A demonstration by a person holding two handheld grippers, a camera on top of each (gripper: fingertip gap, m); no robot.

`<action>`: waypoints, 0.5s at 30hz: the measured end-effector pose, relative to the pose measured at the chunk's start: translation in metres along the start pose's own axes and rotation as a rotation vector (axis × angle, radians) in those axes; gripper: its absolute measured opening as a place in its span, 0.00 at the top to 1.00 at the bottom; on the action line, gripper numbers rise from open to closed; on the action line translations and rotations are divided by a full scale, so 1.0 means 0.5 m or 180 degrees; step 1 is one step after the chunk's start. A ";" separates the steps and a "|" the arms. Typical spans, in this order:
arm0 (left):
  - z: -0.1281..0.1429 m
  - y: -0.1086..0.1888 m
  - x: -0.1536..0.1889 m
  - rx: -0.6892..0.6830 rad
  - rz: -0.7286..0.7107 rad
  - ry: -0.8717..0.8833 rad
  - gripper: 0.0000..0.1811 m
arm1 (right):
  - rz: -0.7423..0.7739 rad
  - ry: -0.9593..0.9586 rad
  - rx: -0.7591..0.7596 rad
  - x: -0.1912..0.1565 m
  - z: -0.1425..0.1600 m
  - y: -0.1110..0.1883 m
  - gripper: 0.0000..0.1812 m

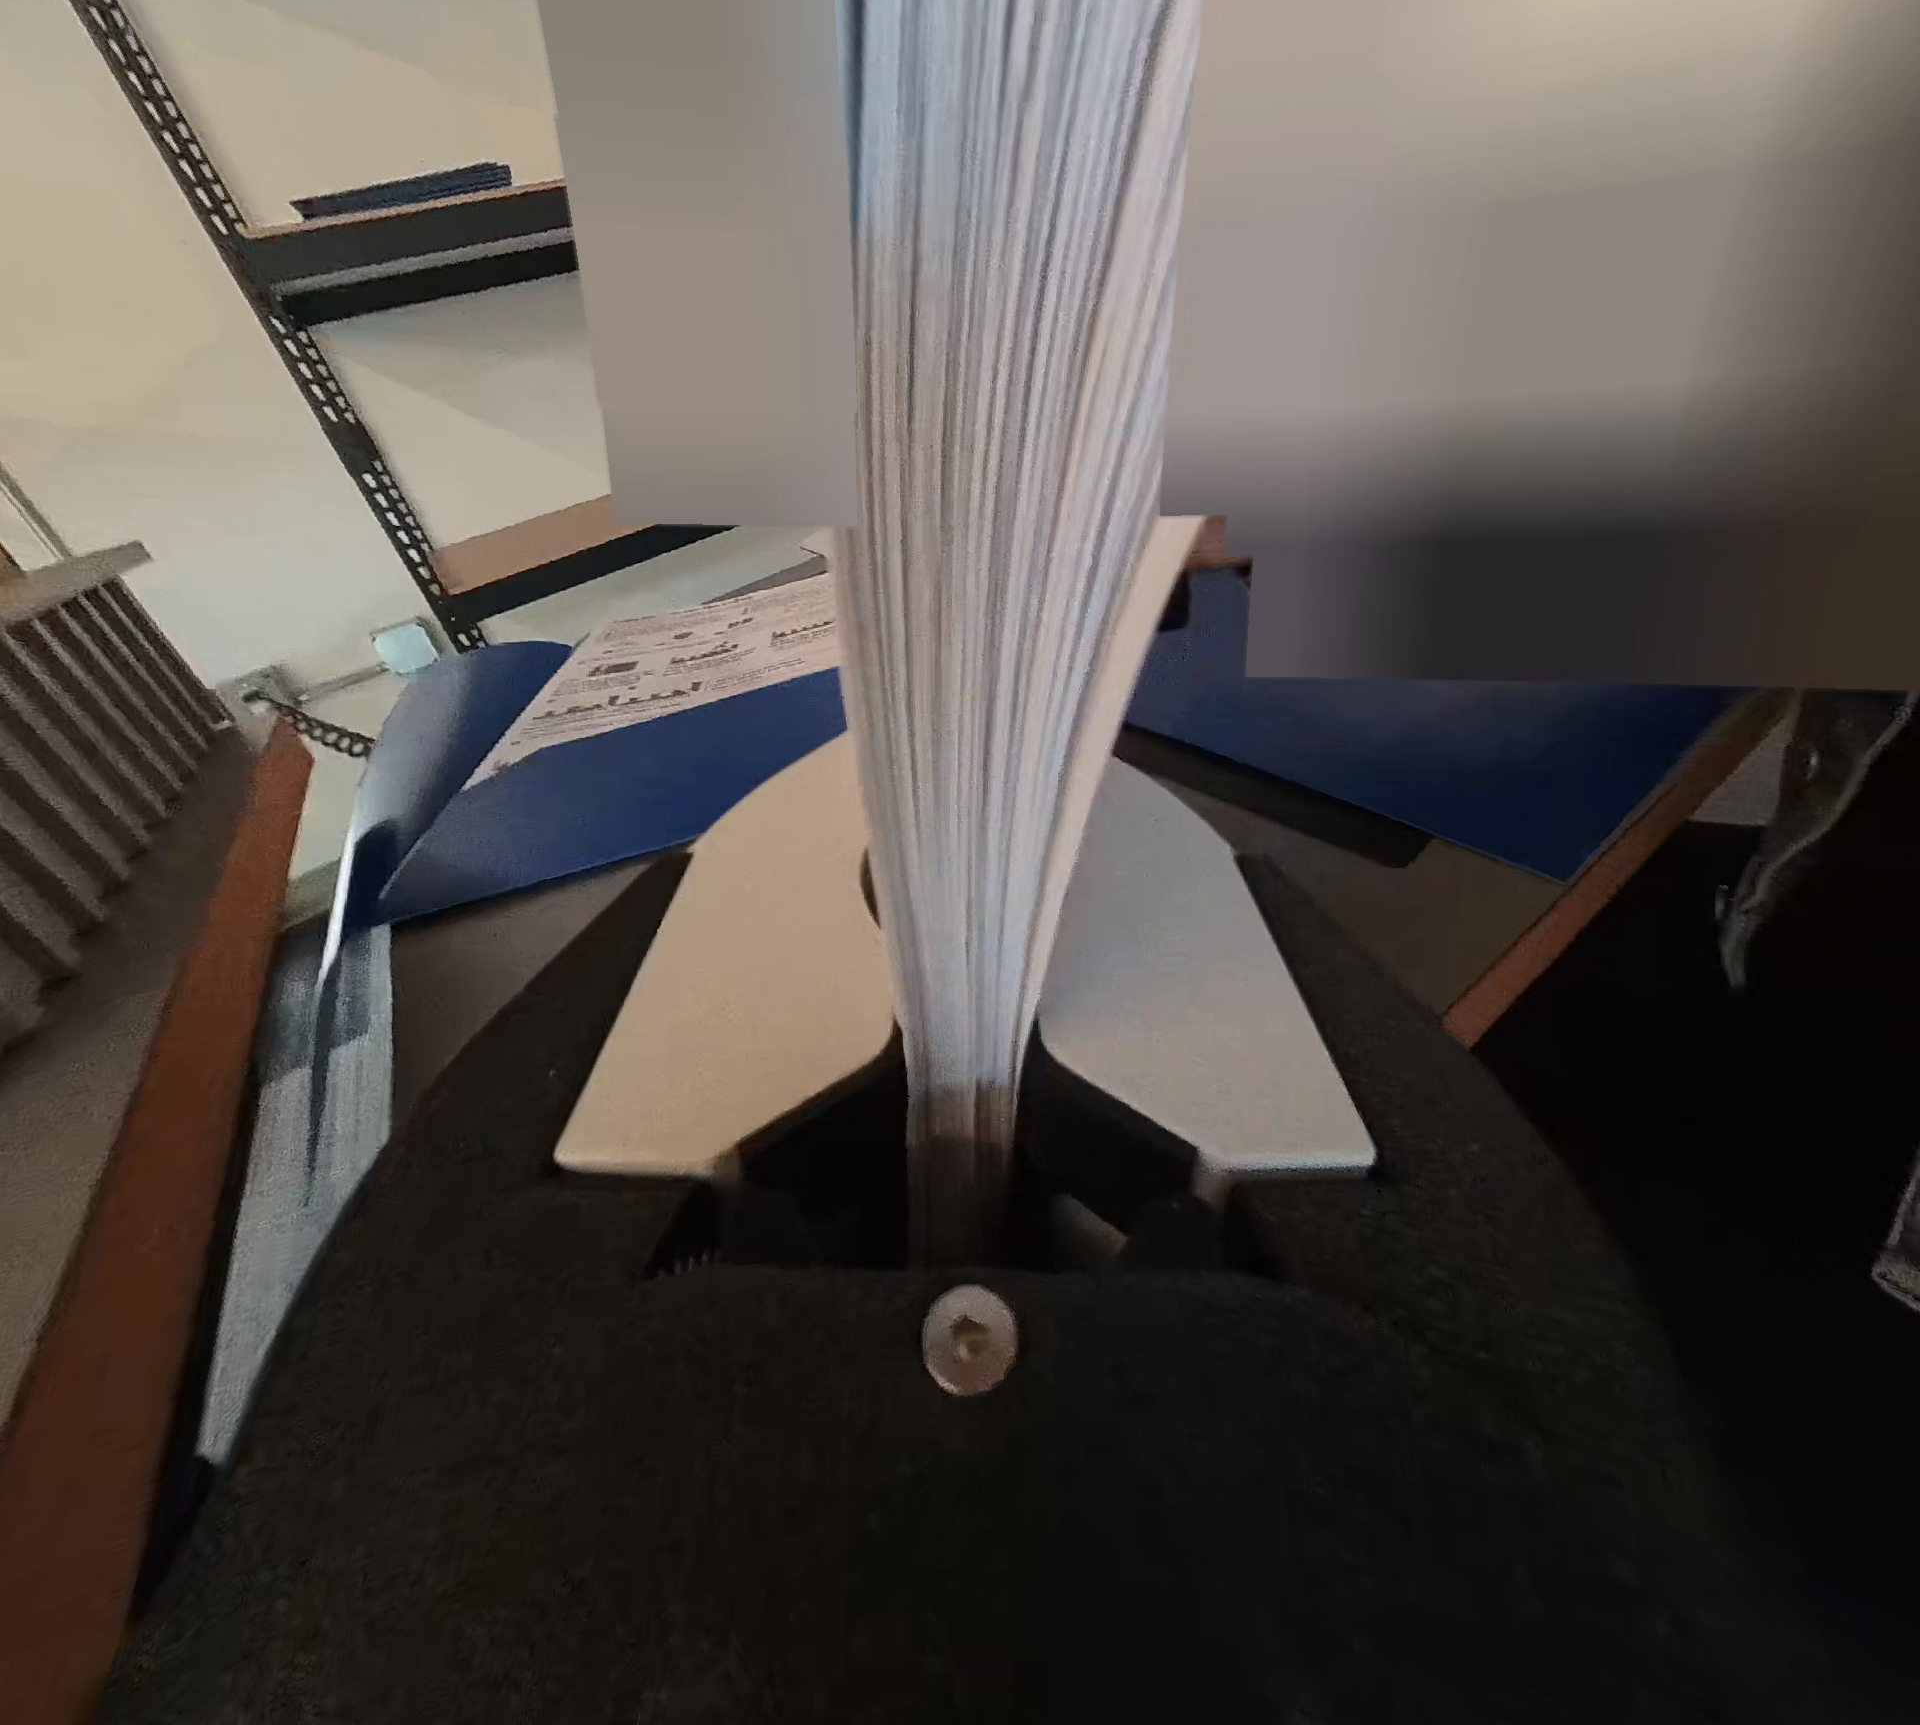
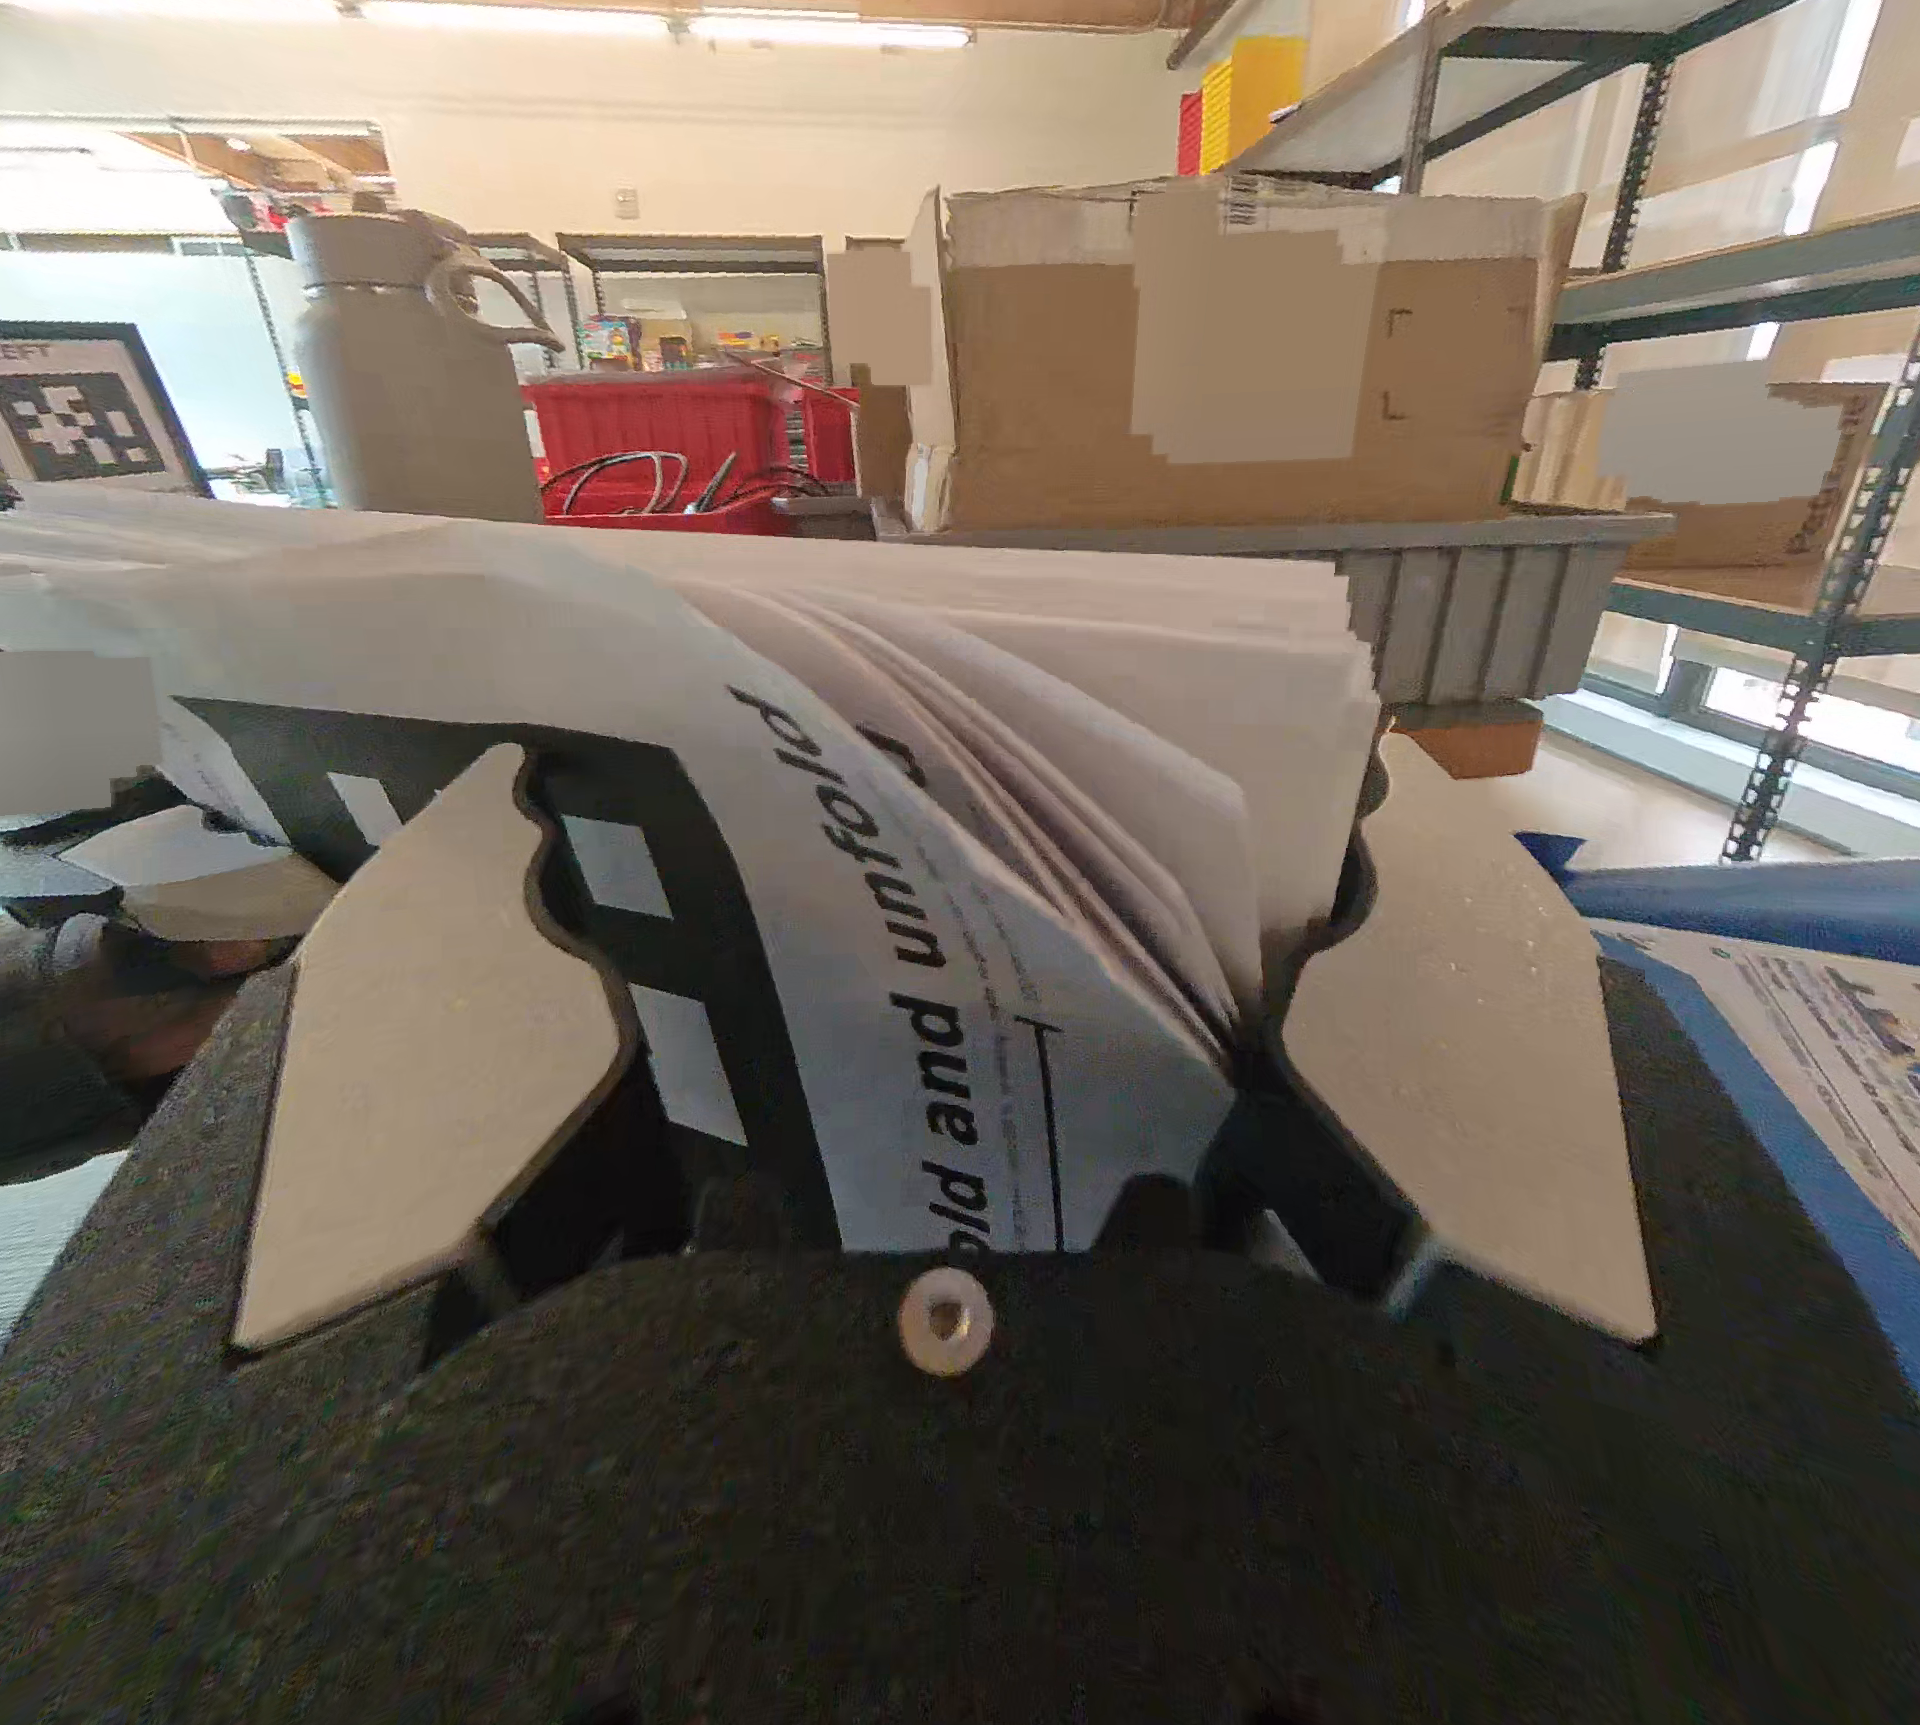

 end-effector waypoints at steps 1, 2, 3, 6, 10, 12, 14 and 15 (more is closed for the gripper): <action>-0.004 0.003 0.000 -0.0009 -0.0022 -0.0102 0.91 | -0.0074 0.0012 0.0025 0.001 -0.001 -0.004 0.24; 0.000 0.006 0.001 -0.0018 -0.0047 -0.0141 0.91 | -0.0118 -0.0009 -0.0008 0.003 0.006 -0.008 0.24; 0.013 0.010 0.002 -0.0042 -0.0077 -0.0089 0.91 | -0.0138 -0.0080 -0.0118 0.006 0.020 -0.012 0.24; 0.040 0.022 0.004 0.0137 -0.0169 0.0080 0.90 | -0.0158 -0.0250 -0.0279 0.008 0.052 -0.012 0.24; 0.038 0.026 -0.016 0.0156 -0.0353 0.0631 0.90 | 0.0310 -0.0235 -0.0453 0.015 0.062 0.016 0.19; 0.044 0.031 -0.025 0.0206 -0.0366 0.0977 0.91 | 0.0621 -0.0388 -0.0220 0.009 0.069 0.039 0.18; 0.045 0.029 -0.024 0.0229 -0.0303 0.0994 0.91 | 0.0471 -0.0583 -0.0097 -0.014 0.089 0.034 0.19; 0.044 0.026 -0.022 0.0225 -0.0236 0.0927 0.91 | 0.0324 -0.0574 -0.0167 -0.026 0.099 0.021 0.19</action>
Point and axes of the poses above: each gripper's, where its closed fingertips meet, y back along the fingers, z out of its underside, x = y × z across the jaws, the point moved 10 cm from there along y, back along the fingers, and after that the axes turned 1 degree about x, right-handed, at the moved point
